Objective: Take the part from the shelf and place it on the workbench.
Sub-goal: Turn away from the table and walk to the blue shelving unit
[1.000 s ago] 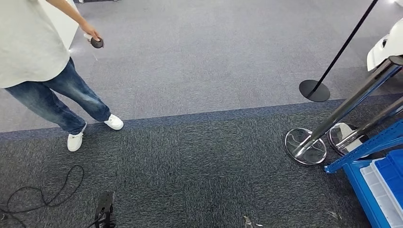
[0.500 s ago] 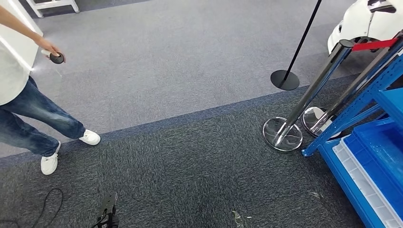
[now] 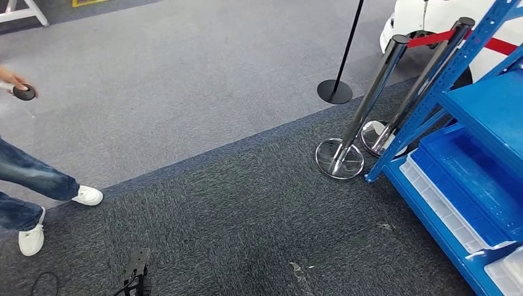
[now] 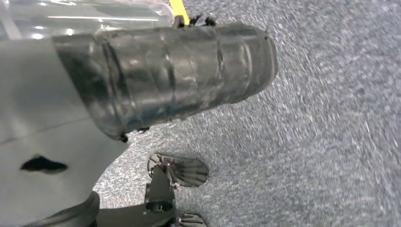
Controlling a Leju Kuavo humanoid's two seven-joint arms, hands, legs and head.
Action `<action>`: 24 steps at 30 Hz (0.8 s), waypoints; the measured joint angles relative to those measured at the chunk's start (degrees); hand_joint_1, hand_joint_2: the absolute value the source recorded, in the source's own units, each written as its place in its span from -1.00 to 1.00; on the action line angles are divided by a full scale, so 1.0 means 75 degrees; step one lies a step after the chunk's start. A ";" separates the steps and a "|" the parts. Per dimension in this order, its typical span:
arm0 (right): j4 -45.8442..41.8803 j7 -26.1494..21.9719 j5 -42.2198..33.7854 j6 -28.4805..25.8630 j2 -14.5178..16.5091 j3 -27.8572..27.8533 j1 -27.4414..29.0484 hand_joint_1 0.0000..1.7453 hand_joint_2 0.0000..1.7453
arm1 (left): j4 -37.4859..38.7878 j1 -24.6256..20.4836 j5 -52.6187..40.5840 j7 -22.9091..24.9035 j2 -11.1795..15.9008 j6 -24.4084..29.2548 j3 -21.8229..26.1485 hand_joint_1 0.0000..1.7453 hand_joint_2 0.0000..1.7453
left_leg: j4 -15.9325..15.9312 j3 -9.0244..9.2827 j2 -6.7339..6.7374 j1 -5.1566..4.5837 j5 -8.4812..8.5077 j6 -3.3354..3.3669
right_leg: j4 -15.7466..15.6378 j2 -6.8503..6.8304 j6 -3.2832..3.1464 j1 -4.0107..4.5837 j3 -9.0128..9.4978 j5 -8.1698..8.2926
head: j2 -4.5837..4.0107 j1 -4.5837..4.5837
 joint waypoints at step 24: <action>-0.0019 0.0035 -0.0006 -0.0009 -0.0042 0.0000 0.0044 -1.00 -1.00 | 0.0000 -0.0027 0.0046 -0.0020 -0.0028 -0.0012 -0.0117 -1.00 -1.00 | -0.0227 -0.0020 -0.0463 0.0045 0.0230 0.0154 | 0.1414 0.0518 -0.0019 0.0059 -0.0826 -0.0661 | 0.0001 0.0017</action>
